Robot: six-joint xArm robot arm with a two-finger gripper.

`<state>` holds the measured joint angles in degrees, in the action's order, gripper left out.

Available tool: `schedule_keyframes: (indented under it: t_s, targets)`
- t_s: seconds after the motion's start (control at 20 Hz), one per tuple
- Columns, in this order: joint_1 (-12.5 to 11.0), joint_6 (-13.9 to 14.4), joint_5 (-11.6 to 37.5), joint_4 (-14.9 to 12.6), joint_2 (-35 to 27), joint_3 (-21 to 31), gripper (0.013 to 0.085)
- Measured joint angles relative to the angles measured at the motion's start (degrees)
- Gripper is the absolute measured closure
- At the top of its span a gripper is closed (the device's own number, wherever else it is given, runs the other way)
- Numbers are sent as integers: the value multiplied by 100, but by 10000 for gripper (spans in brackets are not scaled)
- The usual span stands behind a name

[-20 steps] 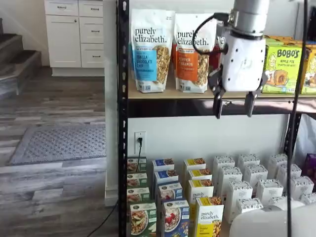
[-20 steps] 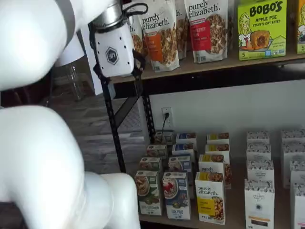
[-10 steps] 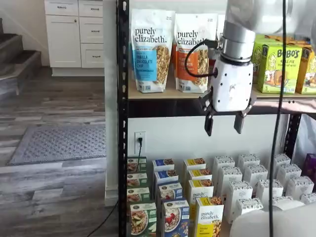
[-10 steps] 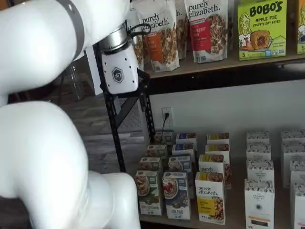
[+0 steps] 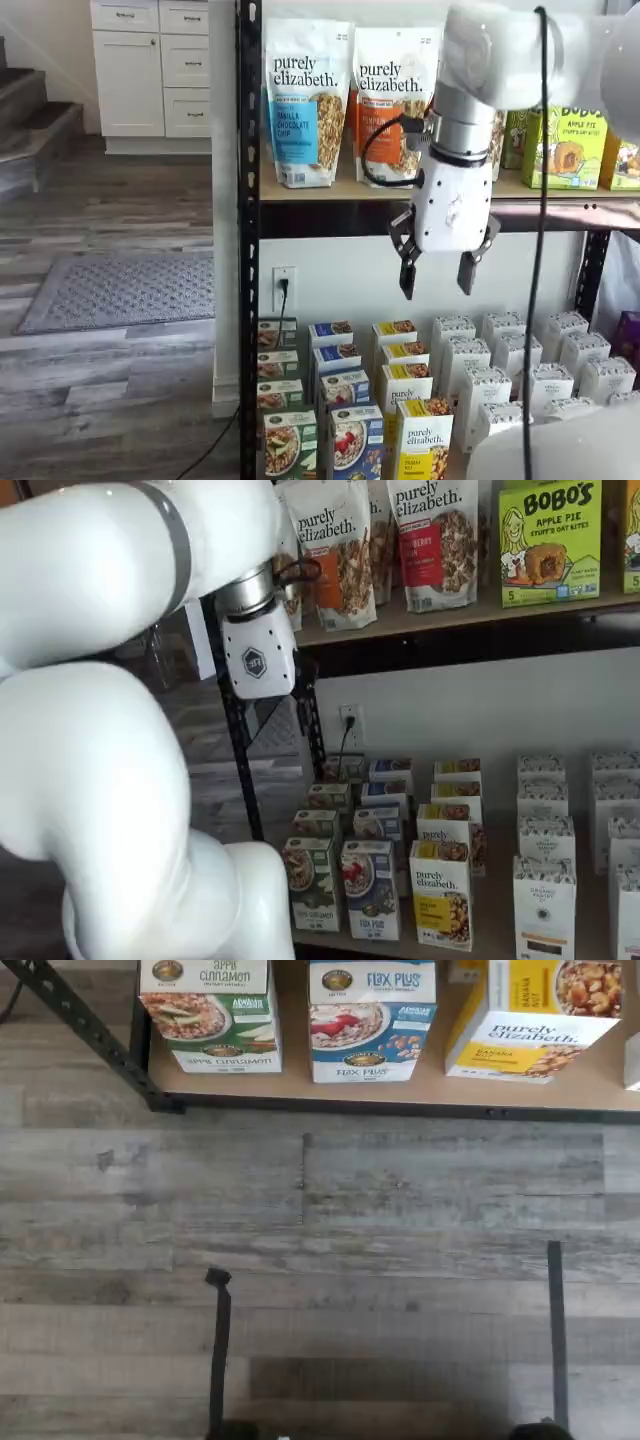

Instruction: Pick up the blue and white box that is on the bottom shelf, the second box from the left

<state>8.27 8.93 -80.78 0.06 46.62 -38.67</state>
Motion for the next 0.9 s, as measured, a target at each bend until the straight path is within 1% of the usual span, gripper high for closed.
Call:
schedule_keyframes:
  t_s: [0.2, 0.45, 0.7, 0.9]
  targets:
    - [-11, -33, 274, 120, -205, 140, 130]
    - [-11, -55, 683, 178, -495, 331, 130]
    - [1, -85, 1330, 240, -818, 594, 130]
    - [62, -80, 1873, 309, -1104, 782, 130]
